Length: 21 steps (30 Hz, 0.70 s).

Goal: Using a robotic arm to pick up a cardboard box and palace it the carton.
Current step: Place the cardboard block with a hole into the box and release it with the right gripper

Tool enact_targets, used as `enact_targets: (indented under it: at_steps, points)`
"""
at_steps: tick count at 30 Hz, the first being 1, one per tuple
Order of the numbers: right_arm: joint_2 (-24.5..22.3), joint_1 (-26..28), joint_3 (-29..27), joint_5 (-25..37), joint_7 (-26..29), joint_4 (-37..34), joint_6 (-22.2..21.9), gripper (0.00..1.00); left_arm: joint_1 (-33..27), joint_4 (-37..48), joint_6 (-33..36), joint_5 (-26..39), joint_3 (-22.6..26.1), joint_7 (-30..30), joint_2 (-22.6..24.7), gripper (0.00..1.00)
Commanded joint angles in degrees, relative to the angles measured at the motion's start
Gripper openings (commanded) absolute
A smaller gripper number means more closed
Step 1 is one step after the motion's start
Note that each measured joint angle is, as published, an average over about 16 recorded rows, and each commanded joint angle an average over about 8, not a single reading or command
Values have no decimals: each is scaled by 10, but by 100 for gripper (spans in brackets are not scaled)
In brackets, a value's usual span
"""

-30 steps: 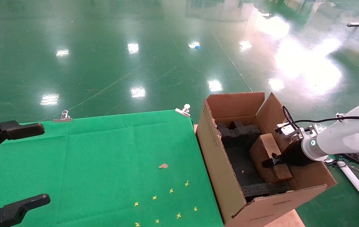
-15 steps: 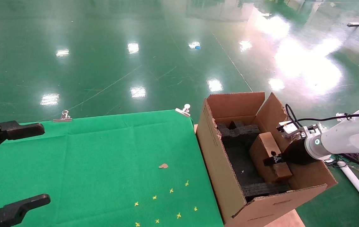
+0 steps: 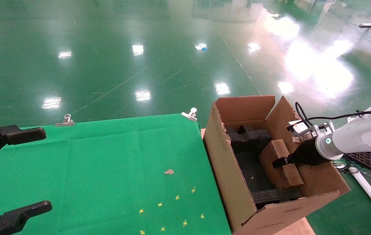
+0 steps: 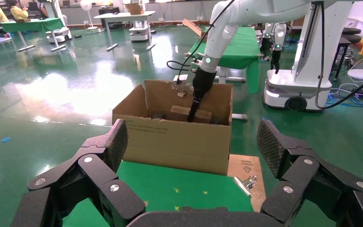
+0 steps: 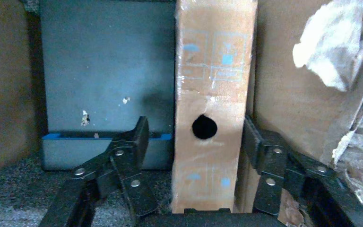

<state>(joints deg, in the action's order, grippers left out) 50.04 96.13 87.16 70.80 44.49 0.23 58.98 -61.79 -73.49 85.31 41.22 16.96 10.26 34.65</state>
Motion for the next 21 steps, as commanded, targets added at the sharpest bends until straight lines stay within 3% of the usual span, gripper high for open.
enact_targets:
  at_steps: [1, 10, 21]
  points:
    - [1, 4, 2, 3, 1, -1, 1, 100, 0, 0, 0, 0, 0, 0, 0, 100]
    - [-5, 69, 5, 7, -8, 6, 33, 100, 0, 0, 0, 0, 0, 0, 0, 100]
    - [-45, 251, 0, 4, -70, 43, 110, 100, 0, 0, 0, 0, 1, 0, 0, 100]
